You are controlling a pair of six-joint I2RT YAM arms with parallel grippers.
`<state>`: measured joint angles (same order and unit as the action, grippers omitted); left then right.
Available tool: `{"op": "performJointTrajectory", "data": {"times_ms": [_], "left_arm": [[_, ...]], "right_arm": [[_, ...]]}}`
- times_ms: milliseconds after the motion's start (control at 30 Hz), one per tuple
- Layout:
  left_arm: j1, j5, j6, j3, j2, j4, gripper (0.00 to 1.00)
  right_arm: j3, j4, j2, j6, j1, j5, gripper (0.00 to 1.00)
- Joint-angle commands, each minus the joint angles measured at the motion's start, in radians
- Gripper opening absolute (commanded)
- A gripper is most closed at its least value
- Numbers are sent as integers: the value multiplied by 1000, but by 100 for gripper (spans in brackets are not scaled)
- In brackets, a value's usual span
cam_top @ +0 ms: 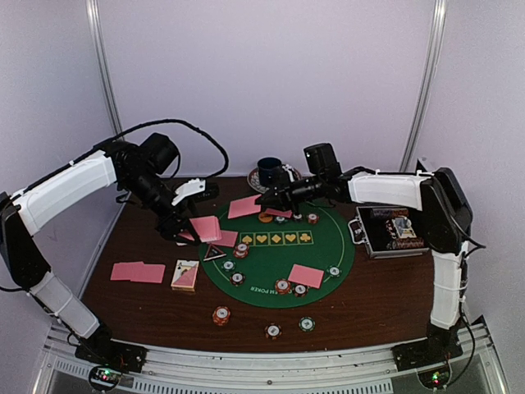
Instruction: Distribute texas hold em gaming equipment
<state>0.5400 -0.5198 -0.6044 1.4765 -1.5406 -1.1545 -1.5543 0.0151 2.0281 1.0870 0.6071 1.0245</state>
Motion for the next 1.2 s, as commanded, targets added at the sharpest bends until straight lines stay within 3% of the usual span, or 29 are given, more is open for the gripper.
{"op": "performJointTrajectory", "data": {"times_ms": [0, 233, 567, 667, 933, 1167], "left_arm": [[-5, -11, -14, -8, 30, -7, 0], [-5, -15, -15, -6, 33, -11, 0], [-5, -22, -15, -6, 32, -17, 0], [-5, -23, -15, -11, 37, -17, 0], [-5, -32, -13, -16, 37, -17, 0], [-6, -30, -13, -13, 35, -16, 0]], "right_arm": [[-133, 32, 139, -51, 23, -44, 0], [-410, 167, 361, -131, 67, -166, 0], [-652, 255, 575, -170, 125, -326, 0], [-657, 288, 582, -190, 131, -360, 9], [-651, 381, 491, -305, 127, -432, 53], [-568, 382, 339, -344, 118, -411, 64]]}}
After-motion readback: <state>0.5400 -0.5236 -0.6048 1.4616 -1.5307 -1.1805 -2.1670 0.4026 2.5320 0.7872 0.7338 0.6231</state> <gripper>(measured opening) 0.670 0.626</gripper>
